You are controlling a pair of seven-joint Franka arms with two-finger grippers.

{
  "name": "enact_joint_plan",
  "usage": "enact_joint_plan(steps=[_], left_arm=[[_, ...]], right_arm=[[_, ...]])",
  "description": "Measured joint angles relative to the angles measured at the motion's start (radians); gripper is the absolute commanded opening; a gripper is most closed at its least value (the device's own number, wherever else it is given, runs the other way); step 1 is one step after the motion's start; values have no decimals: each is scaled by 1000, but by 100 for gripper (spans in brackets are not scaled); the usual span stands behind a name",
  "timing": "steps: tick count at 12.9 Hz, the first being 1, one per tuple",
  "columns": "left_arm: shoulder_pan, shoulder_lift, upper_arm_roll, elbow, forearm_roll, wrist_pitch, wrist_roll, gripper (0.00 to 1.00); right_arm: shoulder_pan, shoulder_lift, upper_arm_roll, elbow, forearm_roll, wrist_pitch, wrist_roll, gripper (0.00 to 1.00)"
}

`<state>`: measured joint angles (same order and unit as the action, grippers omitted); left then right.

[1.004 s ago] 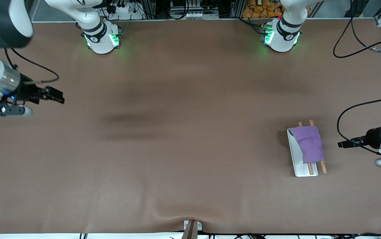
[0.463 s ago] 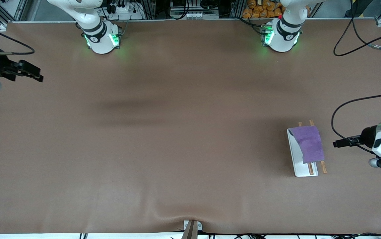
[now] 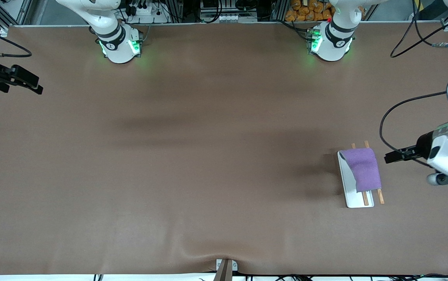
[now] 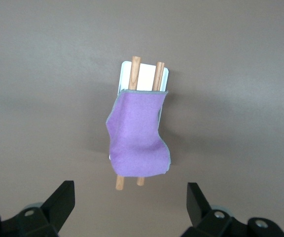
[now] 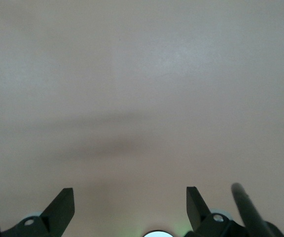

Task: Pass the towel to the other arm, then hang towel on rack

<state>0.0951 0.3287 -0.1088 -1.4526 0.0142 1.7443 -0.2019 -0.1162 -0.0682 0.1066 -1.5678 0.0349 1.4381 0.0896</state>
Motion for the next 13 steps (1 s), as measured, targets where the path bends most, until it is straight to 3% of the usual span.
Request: enact_joint_plan(steps=[3,8,13], left_arm=[[2,-61,-8,13,0,-65,0,100],[0,-184,-88,14,0,-171,-1,100],[-21,-249,-69,-26,0,-187,-1,100]], right_arm=[[7,5,7,23,0,-26,-20,100],[9,35,10,52,0,-24,-81,100],[9,76,10,34,0,28,-45,100]])
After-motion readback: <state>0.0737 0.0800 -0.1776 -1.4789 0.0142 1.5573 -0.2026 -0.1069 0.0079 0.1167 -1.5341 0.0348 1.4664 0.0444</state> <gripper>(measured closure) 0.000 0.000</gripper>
